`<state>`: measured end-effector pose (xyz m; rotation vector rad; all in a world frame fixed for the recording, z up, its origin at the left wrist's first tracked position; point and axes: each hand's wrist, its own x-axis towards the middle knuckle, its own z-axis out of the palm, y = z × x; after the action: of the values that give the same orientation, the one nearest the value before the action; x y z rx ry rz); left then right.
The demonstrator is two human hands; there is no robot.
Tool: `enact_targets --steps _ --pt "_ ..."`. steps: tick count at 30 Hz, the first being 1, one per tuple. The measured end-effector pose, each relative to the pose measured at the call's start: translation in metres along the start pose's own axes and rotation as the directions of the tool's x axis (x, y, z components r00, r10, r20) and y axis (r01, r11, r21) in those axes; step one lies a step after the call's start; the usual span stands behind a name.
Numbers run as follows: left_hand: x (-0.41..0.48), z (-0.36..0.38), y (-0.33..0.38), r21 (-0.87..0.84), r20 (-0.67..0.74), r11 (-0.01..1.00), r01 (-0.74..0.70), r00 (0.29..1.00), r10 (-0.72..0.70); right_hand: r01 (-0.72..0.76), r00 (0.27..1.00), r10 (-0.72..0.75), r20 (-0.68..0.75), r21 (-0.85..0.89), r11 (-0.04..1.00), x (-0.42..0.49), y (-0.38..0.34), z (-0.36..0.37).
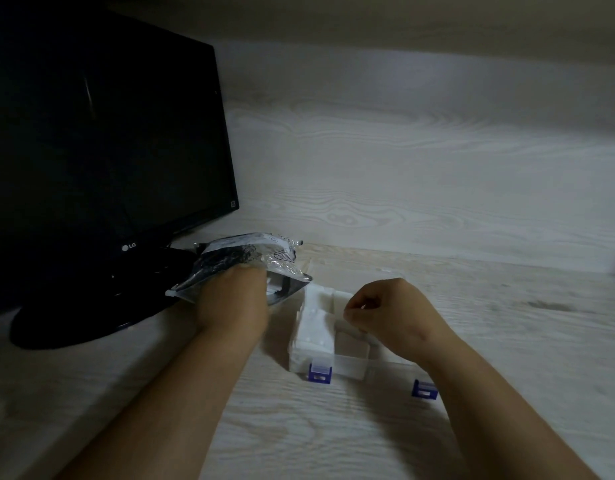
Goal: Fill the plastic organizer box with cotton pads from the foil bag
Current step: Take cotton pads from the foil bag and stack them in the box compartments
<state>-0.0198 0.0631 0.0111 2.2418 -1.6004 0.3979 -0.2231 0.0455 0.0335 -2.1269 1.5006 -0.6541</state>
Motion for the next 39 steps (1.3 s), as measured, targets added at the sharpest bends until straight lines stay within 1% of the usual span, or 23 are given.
enact_targets --steps 3,6,8,11,13,19,24,27,29,32,35,37,39 --pt "-0.003 -0.001 -0.002 -0.130 0.039 0.989 0.066 0.997 -0.062 -0.001 1.000 0.001 0.013 0.007 1.000 -0.001 -0.001 0.000" --pt "-0.004 0.001 -0.007 -0.273 0.018 0.953 0.130 0.991 -0.130 0.002 1.000 -0.002 0.010 0.003 1.000 -0.001 -0.001 0.000" --pt "-0.003 0.002 -0.008 -0.328 0.012 0.933 0.149 0.988 -0.154 0.001 1.000 -0.001 0.010 0.000 1.000 0.000 -0.001 0.000" --pt "0.000 0.004 -0.008 -0.374 0.040 0.914 0.158 0.987 -0.154 0.005 1.000 -0.005 0.003 0.005 1.000 0.000 0.000 0.001" --pt "0.000 0.005 -0.009 -0.372 0.043 0.915 0.159 0.987 -0.154 0.007 1.000 -0.007 0.003 0.008 1.000 0.000 0.000 0.001" --pt "-0.002 0.005 -0.006 -0.247 0.086 0.961 0.123 0.991 -0.105 0.010 1.000 -0.010 0.003 -0.009 1.000 -0.001 0.000 0.000" --pt "-0.006 0.000 -0.003 -0.149 0.050 0.985 0.085 0.996 -0.078 -0.001 1.000 0.001 -0.005 0.003 1.000 -0.001 -0.001 0.001" --pt "-0.007 -0.003 -0.002 -0.129 0.000 0.990 0.055 0.998 -0.055 -0.006 1.000 0.006 -0.004 0.022 1.000 -0.001 -0.001 0.001" --pt "-0.010 -0.007 0.002 -0.095 -0.064 0.995 0.017 0.998 -0.023 -0.005 1.000 0.005 -0.014 0.023 1.000 -0.001 0.000 0.001" --pt "-0.013 -0.012 0.004 -0.127 -0.251 0.989 -0.077 0.967 0.043 0.003 0.999 -0.002 -0.044 0.030 1.000 0.000 0.001 0.002" --pt "-0.010 -0.006 0.002 -0.196 -0.477 0.959 -0.205 0.874 0.089 0.016 0.995 -0.008 -0.097 0.079 0.997 0.001 0.002 0.001" --pt "-0.008 -0.001 0.003 -0.308 -0.502 0.917 -0.255 0.862 0.071 0.045 0.989 -0.026 -0.149 0.123 0.991 0.001 0.002 0.000" --pt "-0.008 0.001 0.006 -0.506 -0.452 0.818 -0.275 0.892 0.020 0.077 0.980 -0.034 -0.196 0.216 0.973 0.001 0.002 0.001"
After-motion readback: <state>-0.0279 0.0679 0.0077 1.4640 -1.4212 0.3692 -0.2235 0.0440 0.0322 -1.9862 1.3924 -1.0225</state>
